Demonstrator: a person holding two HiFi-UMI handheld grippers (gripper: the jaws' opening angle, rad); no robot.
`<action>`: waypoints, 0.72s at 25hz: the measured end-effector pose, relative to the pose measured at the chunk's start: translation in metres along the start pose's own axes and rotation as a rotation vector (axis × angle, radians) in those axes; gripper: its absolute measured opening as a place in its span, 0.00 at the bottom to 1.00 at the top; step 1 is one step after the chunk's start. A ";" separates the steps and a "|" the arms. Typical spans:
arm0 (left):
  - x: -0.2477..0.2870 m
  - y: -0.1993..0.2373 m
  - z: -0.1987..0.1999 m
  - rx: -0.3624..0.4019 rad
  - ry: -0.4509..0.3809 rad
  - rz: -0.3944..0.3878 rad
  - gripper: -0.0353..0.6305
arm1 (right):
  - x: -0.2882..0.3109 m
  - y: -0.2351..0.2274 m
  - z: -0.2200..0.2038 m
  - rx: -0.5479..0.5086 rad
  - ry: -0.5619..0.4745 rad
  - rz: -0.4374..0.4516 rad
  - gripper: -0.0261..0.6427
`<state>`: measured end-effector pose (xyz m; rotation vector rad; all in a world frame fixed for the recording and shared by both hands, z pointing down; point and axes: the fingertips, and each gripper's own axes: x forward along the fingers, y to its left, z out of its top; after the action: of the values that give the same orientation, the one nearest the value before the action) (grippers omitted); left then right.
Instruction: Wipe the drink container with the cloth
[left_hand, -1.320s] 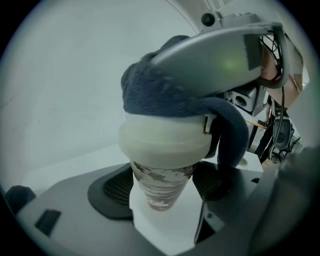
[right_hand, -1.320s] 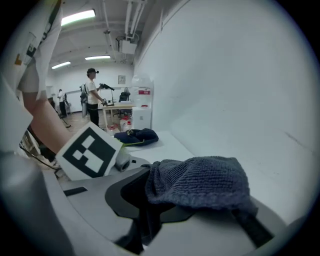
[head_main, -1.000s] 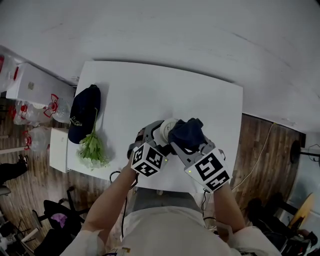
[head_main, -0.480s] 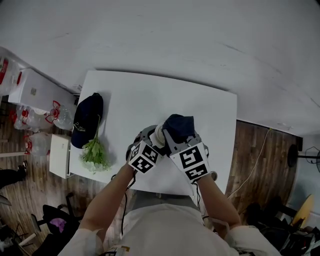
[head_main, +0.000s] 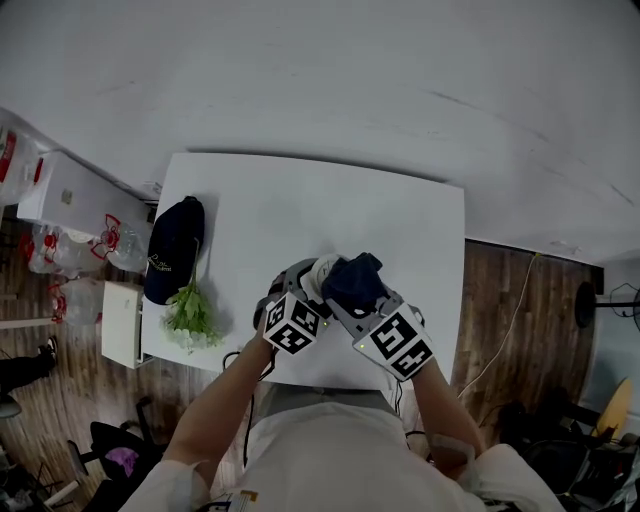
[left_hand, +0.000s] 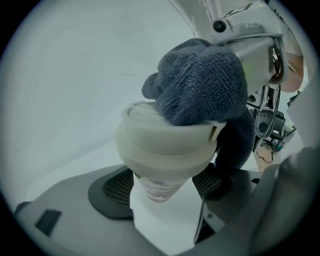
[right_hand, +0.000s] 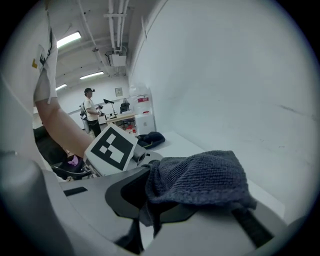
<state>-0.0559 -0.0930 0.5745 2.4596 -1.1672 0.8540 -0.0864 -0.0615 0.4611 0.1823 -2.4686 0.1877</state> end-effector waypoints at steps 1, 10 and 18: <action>0.001 0.000 0.000 -0.001 0.001 -0.008 0.63 | -0.005 -0.003 -0.003 0.006 0.012 -0.006 0.14; 0.003 0.004 0.000 -0.030 0.032 -0.071 0.63 | -0.045 -0.058 -0.057 0.228 -0.007 -0.400 0.15; 0.002 0.007 0.000 -0.034 0.049 -0.081 0.63 | -0.005 -0.041 -0.065 0.177 -0.056 -0.229 0.15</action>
<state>-0.0604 -0.0983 0.5757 2.4273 -1.0494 0.8591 -0.0358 -0.0894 0.5125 0.5489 -2.4623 0.3052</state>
